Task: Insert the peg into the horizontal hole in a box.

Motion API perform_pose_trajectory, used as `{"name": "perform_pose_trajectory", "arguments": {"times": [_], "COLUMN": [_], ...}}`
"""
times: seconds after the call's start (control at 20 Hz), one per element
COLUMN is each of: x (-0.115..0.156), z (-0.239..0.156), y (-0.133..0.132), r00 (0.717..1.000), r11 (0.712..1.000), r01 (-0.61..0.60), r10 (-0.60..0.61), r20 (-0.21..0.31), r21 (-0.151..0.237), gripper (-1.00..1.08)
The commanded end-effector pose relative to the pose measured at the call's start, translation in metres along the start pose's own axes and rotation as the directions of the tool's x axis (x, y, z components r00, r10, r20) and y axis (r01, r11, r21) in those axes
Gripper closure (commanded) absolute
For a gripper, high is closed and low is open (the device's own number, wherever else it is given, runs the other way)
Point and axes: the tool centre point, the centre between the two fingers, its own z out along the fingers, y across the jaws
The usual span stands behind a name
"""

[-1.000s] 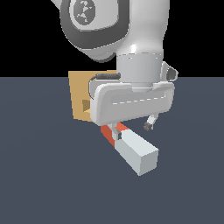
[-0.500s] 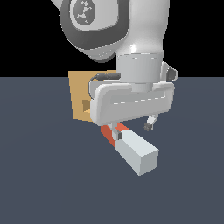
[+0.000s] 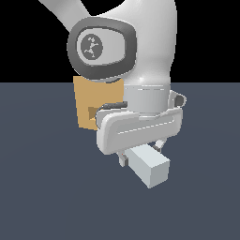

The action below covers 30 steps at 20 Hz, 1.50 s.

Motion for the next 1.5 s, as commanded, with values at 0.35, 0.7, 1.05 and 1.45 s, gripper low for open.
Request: {"name": "perform_pose_trajectory", "arguments": {"times": [0.35,0.7,1.05,1.45], "x": [-0.001,-0.001,0.001,0.009], "z": [0.009,0.009,0.008,0.004], "y": [0.001,0.001,-0.003,-0.024], "r00": [1.000,1.000,1.000,0.995], "r11": [1.000,1.000,1.000,0.995], "r01": [-0.001,-0.001,-0.018,-0.098], "r10": [0.001,0.001,0.018,0.098], "r20": [0.001,0.001,0.000,0.000], "r21": [-0.001,-0.001,0.000,-0.001], "gripper": [1.08,1.08,1.08,1.08]}}
